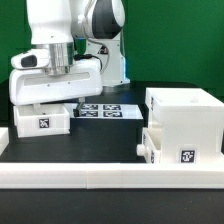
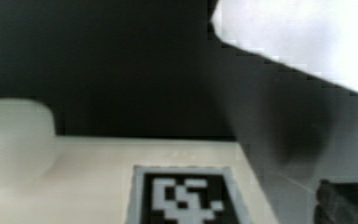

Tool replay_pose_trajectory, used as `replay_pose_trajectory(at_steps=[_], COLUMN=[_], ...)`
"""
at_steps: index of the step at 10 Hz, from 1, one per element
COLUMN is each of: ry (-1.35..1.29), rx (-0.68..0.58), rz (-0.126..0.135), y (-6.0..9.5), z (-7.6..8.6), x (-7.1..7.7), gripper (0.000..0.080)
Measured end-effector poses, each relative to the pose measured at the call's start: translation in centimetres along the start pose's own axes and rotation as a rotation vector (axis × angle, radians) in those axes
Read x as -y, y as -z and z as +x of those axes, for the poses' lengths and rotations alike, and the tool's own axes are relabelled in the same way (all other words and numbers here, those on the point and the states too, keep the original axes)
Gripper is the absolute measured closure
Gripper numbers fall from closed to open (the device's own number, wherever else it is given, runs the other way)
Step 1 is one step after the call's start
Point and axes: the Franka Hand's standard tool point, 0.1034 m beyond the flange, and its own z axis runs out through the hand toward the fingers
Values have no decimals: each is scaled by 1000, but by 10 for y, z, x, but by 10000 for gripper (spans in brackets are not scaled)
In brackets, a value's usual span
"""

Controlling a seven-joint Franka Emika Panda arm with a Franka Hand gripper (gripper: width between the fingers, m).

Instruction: Assemble drawer

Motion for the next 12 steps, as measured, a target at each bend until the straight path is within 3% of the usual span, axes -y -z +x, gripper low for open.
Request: replay_pose_trajectory(at_steps=[2,3,4,5,9,12], ry=[2,4,3,3,-4,19], rx=[-1,-2,-2,-2,-3,-11], rz=[-1,-1,-1,-1,-2,-9], y=[0,0,0,0,3,30], z=[1,1,1,1,5,42], x=[0,1,1,1,2,28], gripper=[404,404,616,735,757,757])
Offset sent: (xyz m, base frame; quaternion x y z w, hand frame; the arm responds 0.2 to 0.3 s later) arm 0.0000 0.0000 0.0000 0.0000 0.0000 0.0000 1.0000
